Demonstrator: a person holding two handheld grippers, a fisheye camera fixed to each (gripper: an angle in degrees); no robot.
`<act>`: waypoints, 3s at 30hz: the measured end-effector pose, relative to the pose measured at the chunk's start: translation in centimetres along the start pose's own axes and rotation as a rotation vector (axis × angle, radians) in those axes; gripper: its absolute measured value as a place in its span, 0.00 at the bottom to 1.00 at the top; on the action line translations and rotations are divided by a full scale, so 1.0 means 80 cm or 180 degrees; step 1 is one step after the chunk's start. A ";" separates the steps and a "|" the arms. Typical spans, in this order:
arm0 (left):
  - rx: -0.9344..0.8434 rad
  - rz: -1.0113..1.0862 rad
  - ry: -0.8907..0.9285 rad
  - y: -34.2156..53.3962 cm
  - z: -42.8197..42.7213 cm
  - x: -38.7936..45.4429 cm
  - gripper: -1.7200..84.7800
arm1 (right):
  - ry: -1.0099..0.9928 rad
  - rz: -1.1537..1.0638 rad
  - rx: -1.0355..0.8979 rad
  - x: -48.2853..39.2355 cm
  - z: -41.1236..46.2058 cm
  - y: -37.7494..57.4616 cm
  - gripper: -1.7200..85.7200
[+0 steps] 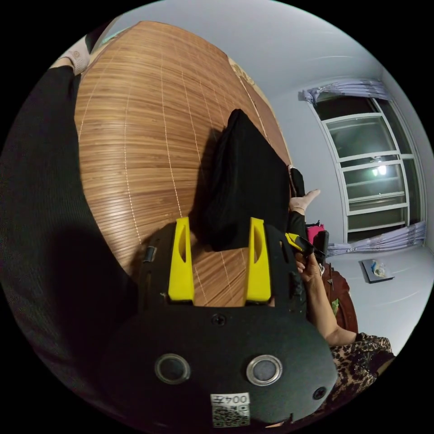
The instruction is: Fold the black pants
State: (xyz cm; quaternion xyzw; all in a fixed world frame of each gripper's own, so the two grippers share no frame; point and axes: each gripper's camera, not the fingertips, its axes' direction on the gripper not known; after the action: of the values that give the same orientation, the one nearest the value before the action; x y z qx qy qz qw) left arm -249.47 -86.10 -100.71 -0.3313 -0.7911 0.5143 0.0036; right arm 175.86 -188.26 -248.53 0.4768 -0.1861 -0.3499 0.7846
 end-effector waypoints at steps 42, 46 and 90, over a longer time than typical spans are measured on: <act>0.0663 0.0395 -0.0290 -0.091 -0.024 0.055 0.10 | 0.1136 -0.1516 0.0416 -0.163 0.084 0.199 0.13; 0.0423 0.0120 0.0052 -0.171 0.007 0.018 0.11 | 0.1396 -0.1609 0.0380 -0.164 0.132 0.204 0.13; 0.0395 0.0407 -0.0555 -0.355 0.199 0.040 0.05 | 0.0951 -0.1195 0.0533 -0.074 0.227 0.181 0.09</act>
State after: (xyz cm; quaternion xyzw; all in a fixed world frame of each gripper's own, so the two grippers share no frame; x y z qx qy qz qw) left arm -272.25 -104.47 -86.09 -0.3342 -0.7323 0.5883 -0.0775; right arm 165.80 -190.79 -226.95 0.6127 -0.0045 -0.3985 0.6825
